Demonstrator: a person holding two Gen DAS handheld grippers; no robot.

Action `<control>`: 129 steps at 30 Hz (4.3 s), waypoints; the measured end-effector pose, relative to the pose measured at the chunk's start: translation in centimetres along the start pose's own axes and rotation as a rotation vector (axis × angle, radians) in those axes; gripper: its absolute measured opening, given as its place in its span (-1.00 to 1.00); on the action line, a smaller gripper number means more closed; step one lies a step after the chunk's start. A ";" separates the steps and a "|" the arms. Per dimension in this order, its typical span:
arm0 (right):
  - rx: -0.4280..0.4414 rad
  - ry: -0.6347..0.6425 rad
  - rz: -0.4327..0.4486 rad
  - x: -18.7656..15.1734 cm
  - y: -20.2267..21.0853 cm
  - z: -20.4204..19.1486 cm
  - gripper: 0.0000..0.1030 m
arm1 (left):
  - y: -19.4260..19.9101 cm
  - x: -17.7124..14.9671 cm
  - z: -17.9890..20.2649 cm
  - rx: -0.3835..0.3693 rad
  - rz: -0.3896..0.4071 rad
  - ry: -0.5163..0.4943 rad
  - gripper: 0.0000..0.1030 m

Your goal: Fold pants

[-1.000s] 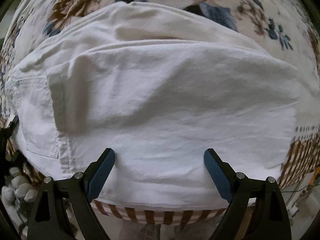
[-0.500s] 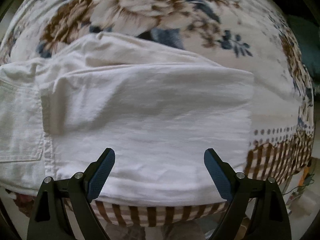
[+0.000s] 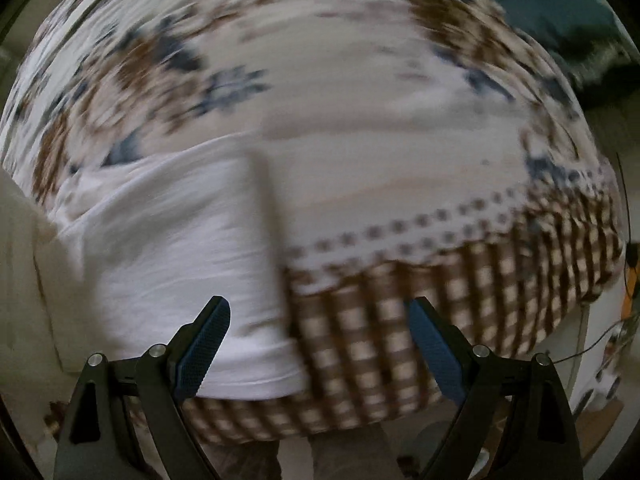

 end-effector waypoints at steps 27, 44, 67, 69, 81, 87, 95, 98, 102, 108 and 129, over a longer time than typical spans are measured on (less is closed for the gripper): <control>0.770 -0.103 -0.081 -1.8 -0.5 4.6 0.80 | -0.3 -1.6 -0.3 -0.109 -0.174 0.065 0.84; 0.415 0.018 0.112 -4.2 2.2 2.2 -0.71 | -4.2 0.7 -15.7 0.136 -0.199 0.387 0.84; 0.317 -0.191 -0.136 1.6 -6.7 9.6 0.16 | -19.3 4.8 -10.2 -0.188 -0.398 0.443 -0.48; 0.302 -0.204 -0.158 1.8 -7.2 9.4 0.16 | -18.9 5.0 -10.0 -0.189 -0.416 0.445 -0.42; 0.610 -0.623 -0.234 -8.1 -4.9 11.2 0.29 | -12.3 -1.1 -8.5 -0.137 -0.459 0.306 0.53; 0.562 -0.570 -0.180 -8.7 -7.3 8.0 -0.55 | -11.5 -2.3 -8.5 -0.157 -0.429 0.384 -0.29; 0.732 -0.511 -0.190 -8.5 -7.9 7.3 0.50 | -11.1 -1.5 -8.7 -0.260 -0.425 0.337 0.23; 0.873 -0.465 -0.167 -9.3 -8.5 5.2 0.67 | -11.3 -3.0 -8.7 -0.314 -0.450 0.344 0.37; 0.915 -0.418 -0.159 -9.9 -10.6 2.1 0.81 | -12.5 -5.8 -9.2 -0.335 -0.501 0.386 0.37; 0.962 -0.403 -0.031 -7.7 -8.2 -1.3 0.77 | -12.6 -5.9 -9.3 -0.366 -0.492 0.416 0.44; 0.859 -0.346 -0.064 -6.8 -9.5 -6.3 0.06 | -10.3 -5.8 -7.3 -0.365 -0.385 0.303 -0.43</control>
Point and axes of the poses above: each gripper's, at about its wrist camera, not at the fingertips, and y roughly against the way its jaws point, z to its right, x to its top, the point moved 5 cm from there along -y, roughly the way its jaws point, and after that the axes turned 5 degrees about y, right-handed, at the moved point
